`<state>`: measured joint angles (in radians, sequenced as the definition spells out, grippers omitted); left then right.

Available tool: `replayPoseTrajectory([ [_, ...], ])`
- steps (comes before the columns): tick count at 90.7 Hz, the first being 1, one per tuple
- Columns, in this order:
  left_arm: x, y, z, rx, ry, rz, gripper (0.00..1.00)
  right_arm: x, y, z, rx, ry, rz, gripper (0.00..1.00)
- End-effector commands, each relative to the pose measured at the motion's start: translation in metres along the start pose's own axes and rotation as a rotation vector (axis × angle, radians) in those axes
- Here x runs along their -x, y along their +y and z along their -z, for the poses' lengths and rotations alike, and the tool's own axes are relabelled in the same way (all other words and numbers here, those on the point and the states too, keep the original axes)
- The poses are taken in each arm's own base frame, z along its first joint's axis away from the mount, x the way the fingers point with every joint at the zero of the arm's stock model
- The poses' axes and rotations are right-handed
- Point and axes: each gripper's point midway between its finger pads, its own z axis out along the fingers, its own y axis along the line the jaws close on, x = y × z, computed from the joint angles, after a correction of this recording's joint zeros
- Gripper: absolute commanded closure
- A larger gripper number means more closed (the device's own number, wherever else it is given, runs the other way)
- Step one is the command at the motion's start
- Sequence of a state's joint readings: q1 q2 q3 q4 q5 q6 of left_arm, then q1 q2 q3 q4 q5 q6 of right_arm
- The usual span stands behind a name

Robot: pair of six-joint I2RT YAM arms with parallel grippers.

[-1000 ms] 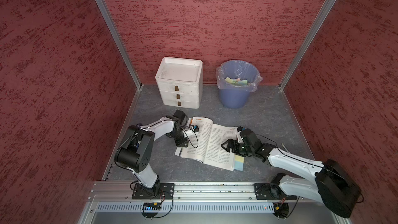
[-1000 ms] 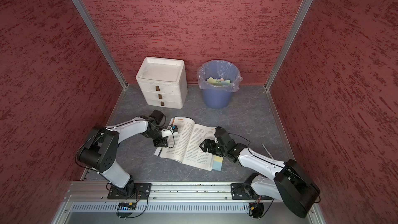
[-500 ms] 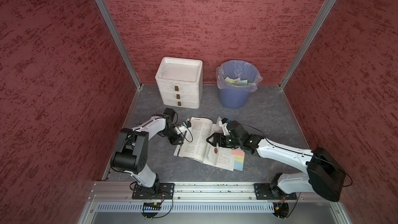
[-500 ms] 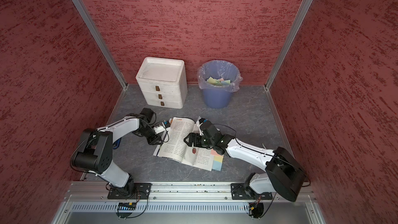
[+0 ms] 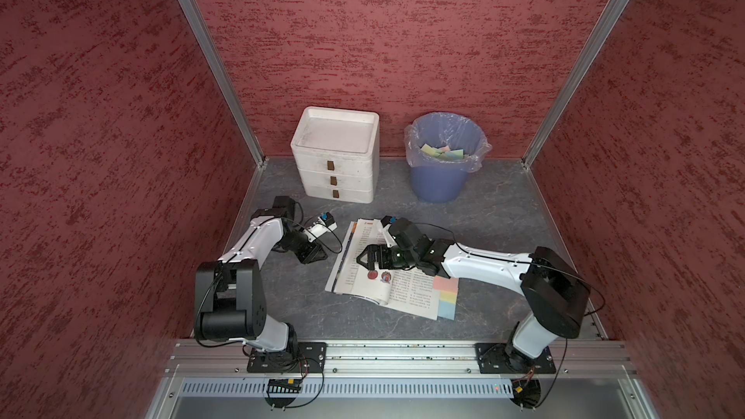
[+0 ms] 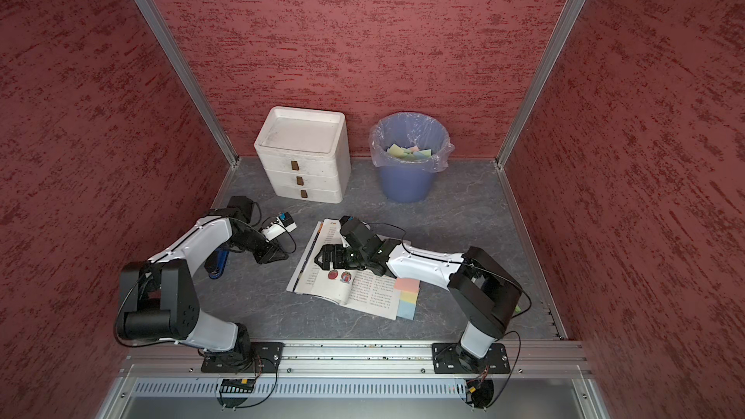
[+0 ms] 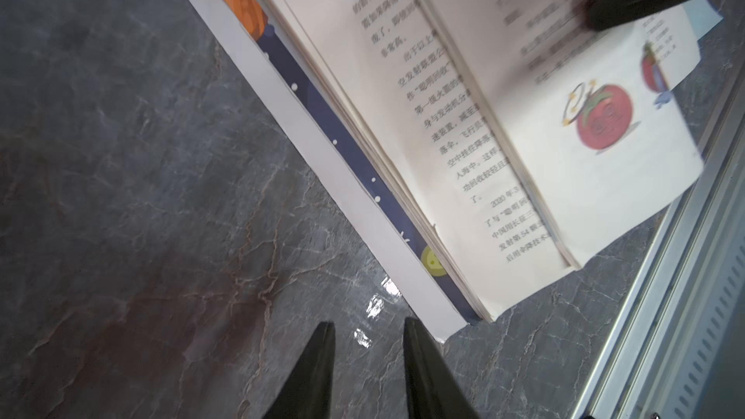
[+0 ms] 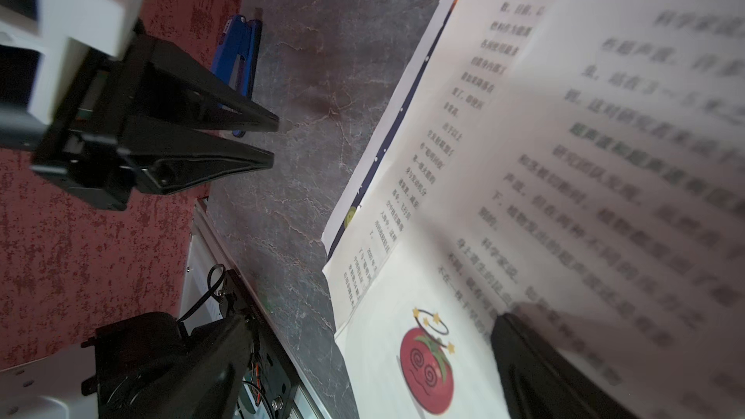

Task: Peel off the used sticky note
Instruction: Turn the page of the book at the center of the board, then adjust the book at the center of the board.

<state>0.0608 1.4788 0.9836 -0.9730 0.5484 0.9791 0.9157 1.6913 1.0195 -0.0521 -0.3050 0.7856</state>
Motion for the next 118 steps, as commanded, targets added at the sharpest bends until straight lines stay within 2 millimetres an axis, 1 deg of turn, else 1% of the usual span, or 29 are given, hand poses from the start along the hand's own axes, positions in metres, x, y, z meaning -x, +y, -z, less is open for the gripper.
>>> replayPoseTrajectory([
  [1,0.029,-0.023,0.013,-0.08,-0.094,0.002,0.68,0.011,0.031,0.0,0.099,-0.014,0.043,0.02],
  [8,0.045,-0.027,0.012,-0.105,-0.121,0.029,0.68,0.016,0.041,-0.003,0.136,-0.013,0.053,0.01],
  [18,0.058,-0.028,0.004,-0.128,-0.123,0.05,0.68,0.021,0.057,-0.002,0.195,-0.015,0.065,0.02],
  [26,0.06,-0.027,-0.007,-0.138,-0.101,0.053,0.68,0.025,0.065,0.013,0.214,-0.042,0.082,0.02],
  [36,0.058,-0.028,-0.016,-0.142,-0.079,0.047,0.68,0.025,0.063,0.034,0.179,-0.074,0.101,0.02],
  [45,0.058,-0.032,-0.021,-0.136,-0.057,0.026,0.68,0.022,0.038,0.053,0.087,-0.094,0.079,0.03],
  [50,0.059,-0.037,-0.023,-0.13,-0.045,0.005,0.68,0.021,0.016,0.063,0.024,-0.112,0.055,0.03],
  [57,0.065,-0.045,-0.023,-0.126,-0.043,-0.025,0.68,0.019,-0.011,0.086,-0.051,-0.146,0.019,0.03],
  [59,0.068,-0.047,-0.023,-0.124,-0.041,-0.035,0.68,0.014,-0.024,0.09,-0.082,-0.145,0.005,0.03],
  [62,0.071,-0.053,-0.025,-0.127,-0.033,-0.048,0.68,0.013,-0.039,0.1,-0.112,-0.163,-0.021,0.04],
  [69,0.079,-0.063,-0.031,-0.131,-0.01,-0.082,0.68,0.004,-0.078,0.119,-0.194,-0.188,-0.086,0.05],
  [75,0.087,-0.075,-0.041,-0.133,0.019,-0.129,0.68,-0.004,-0.108,0.133,-0.249,-0.215,-0.139,0.06],
  [78,0.091,-0.081,-0.048,-0.135,0.035,-0.152,0.68,-0.008,-0.119,0.138,-0.263,-0.226,-0.162,0.06],
  [86,0.103,-0.091,-0.066,-0.136,0.071,-0.19,0.68,-0.017,-0.141,0.142,-0.28,-0.23,-0.207,0.07],
  [93,0.111,-0.102,-0.086,-0.152,0.112,-0.223,0.68,-0.018,-0.154,0.142,-0.303,-0.23,-0.226,0.08],
  [98,0.119,-0.114,-0.099,-0.157,0.137,-0.267,0.68,-0.017,-0.161,0.14,-0.316,-0.226,-0.235,0.08],
  [107,0.129,-0.128,-0.121,-0.169,0.168,-0.315,0.69,-0.014,-0.176,0.131,-0.327,-0.208,-0.259,0.09],
  [109,0.129,-0.129,-0.127,-0.172,0.18,-0.314,0.69,-0.012,-0.178,0.129,-0.324,-0.209,-0.263,0.09],
  [118,0.138,-0.132,-0.146,-0.174,0.199,-0.328,0.71,-0.007,-0.188,0.116,-0.308,-0.196,-0.282,0.1],
])
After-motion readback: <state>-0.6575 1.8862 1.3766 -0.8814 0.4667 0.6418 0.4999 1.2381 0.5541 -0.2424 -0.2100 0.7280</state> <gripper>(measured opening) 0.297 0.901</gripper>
